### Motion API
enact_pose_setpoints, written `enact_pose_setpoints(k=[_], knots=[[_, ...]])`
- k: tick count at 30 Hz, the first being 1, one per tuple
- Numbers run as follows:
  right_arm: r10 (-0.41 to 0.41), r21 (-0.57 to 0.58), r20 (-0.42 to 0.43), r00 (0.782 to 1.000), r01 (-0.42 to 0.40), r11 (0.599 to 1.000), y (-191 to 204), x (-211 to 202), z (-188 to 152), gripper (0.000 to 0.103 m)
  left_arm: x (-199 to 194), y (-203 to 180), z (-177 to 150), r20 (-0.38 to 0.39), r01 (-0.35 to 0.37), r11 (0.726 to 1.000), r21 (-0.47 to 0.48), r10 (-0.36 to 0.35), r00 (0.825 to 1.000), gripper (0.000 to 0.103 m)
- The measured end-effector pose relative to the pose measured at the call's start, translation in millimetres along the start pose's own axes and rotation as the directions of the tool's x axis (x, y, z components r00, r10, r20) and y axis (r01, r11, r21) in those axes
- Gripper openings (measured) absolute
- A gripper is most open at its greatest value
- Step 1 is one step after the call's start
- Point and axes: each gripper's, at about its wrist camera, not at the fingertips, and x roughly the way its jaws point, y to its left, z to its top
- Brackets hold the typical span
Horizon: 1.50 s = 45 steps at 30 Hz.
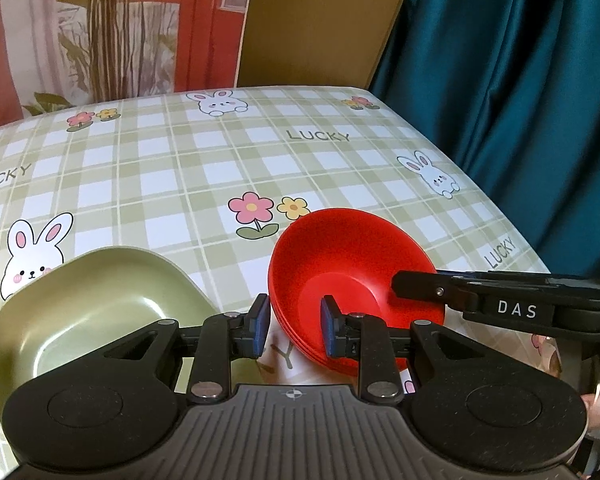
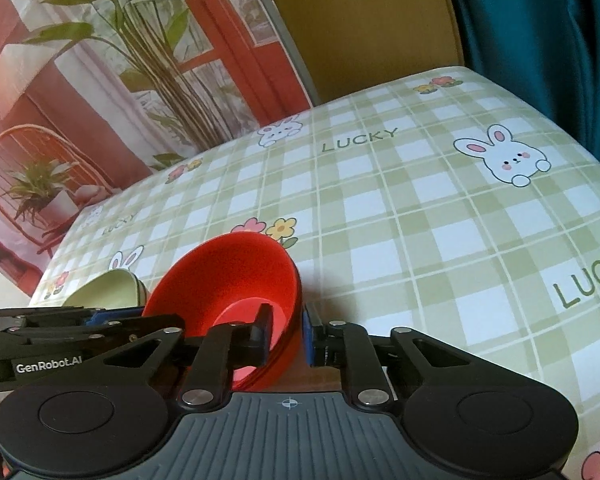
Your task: Organize plates and bowls
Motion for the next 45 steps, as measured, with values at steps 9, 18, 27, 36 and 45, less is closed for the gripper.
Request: enact_pose_setpoints(k=[9,18,27,36,45], knots=[[0.01,0.009,0.02,1.0,-0.01,1.0,5.9,-4.6,7.7,0.016,-11.2,1.8,1.2,0.034,0.007,1.0,-0.012,-0.007,0.999,0.028],[0.052,-0.024,0.083,0.995,-0.05,0.998,31.2,-17.4,46.0,0.016,-45.3,7.6,19.8,0.132,0.001,1.0,-0.029,0.003,0.991,0.028],[0.173,-0.09,0.141,0.975,-0.161,0.983,94.8,-16.9,91.3,0.016,-112.8,38.3,49.2,0.268,-0.028,0.997,-0.07,0.046,0.962,0.028],[0.24,-0.157,0.08,0.967,-0.225,0.961,153.4,9.3,87.0,0.016,-147.3,75.3,39.9,0.288,-0.091,0.986,-0.138,0.128,0.949,0.028],[0.211,-0.174,-0.012,0.977,-0.21,0.962,158.5,30.7,57.8,0.017,-129.5,106.3,4.0,0.196,-0.042,0.963,-0.265,0.097,0.976,0.028]])
